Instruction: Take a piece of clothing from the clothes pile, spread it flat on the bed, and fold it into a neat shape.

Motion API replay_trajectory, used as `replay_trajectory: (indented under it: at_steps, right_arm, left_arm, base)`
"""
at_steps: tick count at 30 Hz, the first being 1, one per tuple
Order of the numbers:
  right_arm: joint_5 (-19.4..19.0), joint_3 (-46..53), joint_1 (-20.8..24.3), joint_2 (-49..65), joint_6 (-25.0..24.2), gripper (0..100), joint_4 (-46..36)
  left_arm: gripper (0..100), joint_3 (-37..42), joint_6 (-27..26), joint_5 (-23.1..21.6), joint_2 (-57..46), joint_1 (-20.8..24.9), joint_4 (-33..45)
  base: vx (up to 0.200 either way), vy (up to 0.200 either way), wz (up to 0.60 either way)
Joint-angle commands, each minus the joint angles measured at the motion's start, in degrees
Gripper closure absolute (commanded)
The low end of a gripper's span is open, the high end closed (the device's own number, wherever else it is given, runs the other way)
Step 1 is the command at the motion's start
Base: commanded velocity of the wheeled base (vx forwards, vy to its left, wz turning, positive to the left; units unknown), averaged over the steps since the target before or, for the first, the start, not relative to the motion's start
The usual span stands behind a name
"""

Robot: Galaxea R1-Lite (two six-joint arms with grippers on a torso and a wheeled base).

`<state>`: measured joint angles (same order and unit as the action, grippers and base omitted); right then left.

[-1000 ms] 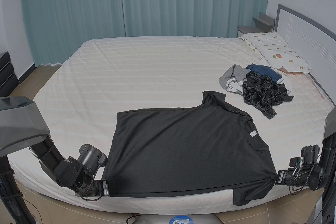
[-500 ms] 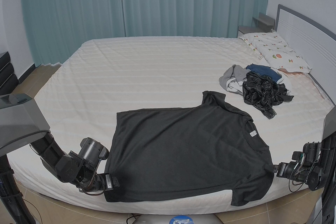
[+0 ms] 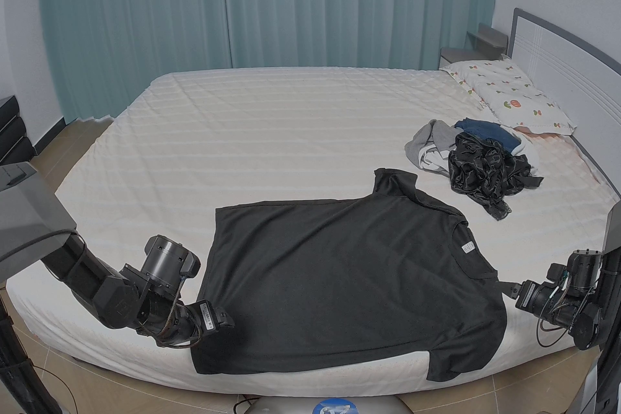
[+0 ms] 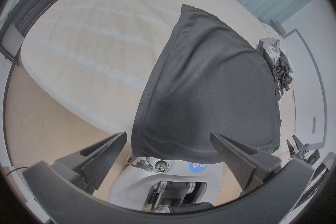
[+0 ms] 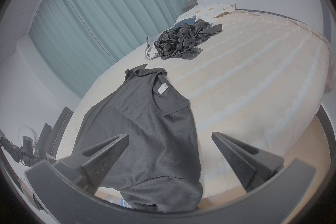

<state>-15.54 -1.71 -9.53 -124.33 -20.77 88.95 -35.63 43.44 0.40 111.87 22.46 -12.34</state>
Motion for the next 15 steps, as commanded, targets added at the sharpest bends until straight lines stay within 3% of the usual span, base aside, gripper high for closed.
replay_trajectory:
  at_steps: [1, 6, 15]
  right_arm:
    - [0.0, 0.0, 0.3, -0.8, -0.1, 0, 0.6]
    - [0.0, 0.0, 0.7, -1.5, -0.1, 0, 0.6]
    - [0.0, 0.1, 1.1, -2.0, -0.1, 0, 0.6]
  left_arm:
    - [0, -0.4, 0.4, -0.1, 0.2, 0.9, 0.0]
    - [0, -0.3, 0.4, 0.0, 0.5, 1.1, 0.1]
    - [0, -0.6, 0.4, 0.0, 0.5, 0.7, -0.1]
  base:
    - [0.000, -0.200, 0.00]
    - [0.000, -0.200, 0.00]
    - [0.000, 0.000, 0.00]
